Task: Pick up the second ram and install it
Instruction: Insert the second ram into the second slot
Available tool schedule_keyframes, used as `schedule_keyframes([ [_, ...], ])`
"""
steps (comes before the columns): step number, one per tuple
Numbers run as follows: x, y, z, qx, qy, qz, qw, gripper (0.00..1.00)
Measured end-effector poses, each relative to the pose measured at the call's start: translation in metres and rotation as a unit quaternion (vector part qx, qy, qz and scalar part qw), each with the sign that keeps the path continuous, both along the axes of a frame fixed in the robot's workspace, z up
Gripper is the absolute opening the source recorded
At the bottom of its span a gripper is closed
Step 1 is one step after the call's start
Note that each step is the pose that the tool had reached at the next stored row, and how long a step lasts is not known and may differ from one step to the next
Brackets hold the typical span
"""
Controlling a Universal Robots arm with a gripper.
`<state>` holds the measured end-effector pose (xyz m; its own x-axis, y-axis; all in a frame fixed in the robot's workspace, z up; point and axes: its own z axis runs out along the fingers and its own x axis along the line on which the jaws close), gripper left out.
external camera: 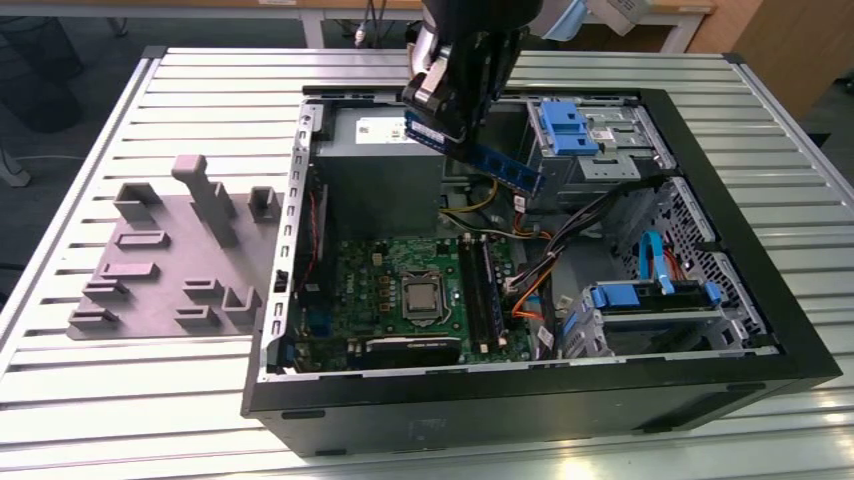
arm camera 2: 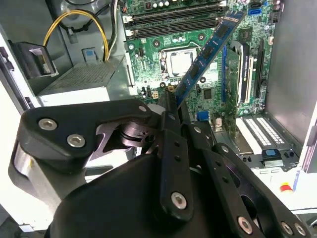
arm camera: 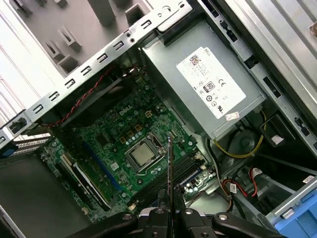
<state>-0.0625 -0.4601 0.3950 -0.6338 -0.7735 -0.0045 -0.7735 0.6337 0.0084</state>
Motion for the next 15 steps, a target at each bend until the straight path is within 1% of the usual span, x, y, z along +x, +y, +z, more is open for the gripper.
schedule_keyframes([
  [3,0.0,0.0,0.0,0.0,0.0,-0.004,1.0,0.14],
  [15,0.0,0.0,0.0,0.0,0.0,-0.007,1.0,0.14],
])
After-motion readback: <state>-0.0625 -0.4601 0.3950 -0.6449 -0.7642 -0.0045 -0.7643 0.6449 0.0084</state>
